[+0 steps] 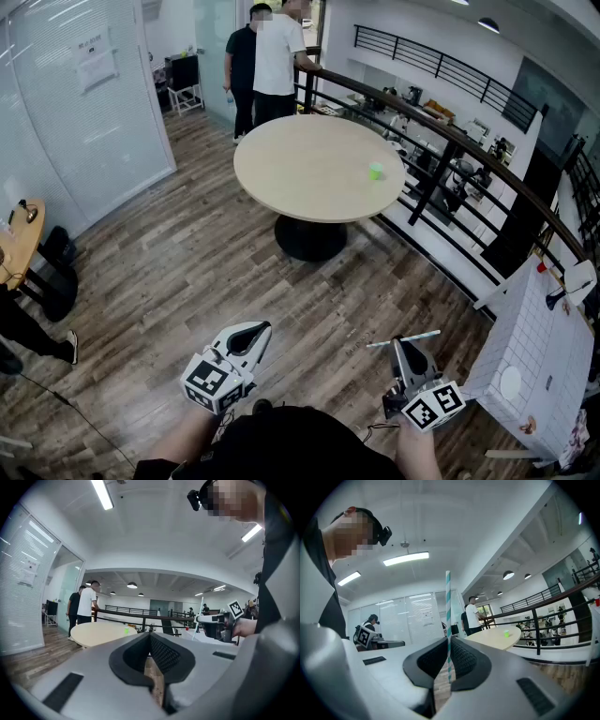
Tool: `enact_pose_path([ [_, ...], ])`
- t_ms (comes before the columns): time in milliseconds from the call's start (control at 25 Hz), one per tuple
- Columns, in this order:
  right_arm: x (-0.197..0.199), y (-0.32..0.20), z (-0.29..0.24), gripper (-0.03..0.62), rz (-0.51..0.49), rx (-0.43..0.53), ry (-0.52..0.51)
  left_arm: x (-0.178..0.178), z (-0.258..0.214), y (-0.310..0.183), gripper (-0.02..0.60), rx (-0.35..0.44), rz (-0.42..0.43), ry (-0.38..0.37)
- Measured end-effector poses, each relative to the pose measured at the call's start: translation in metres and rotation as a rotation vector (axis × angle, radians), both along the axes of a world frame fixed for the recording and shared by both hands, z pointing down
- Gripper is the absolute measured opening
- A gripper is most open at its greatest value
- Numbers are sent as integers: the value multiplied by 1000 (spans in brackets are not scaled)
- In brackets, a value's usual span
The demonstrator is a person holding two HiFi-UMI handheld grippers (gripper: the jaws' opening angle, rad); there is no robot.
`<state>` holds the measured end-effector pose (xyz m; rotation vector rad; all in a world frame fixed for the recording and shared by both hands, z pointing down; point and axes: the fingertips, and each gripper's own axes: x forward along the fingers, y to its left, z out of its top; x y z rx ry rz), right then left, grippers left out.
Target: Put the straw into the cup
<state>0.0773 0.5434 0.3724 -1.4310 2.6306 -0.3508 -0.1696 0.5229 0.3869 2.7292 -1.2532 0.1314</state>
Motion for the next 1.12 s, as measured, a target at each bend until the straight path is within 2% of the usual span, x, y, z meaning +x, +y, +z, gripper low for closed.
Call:
enact_pose_path([
  [160, 11, -2, 0, 32, -2, 5, -6, 14, 7, 2, 8, -2, 19, 1],
  [760, 62, 3, 2, 34, -60, 21, -56, 72, 8, 4, 8, -2, 0, -25],
  [1120, 74, -28, 13, 34, -52, -25, -104, 87, 12, -34, 8, -14, 24, -1],
])
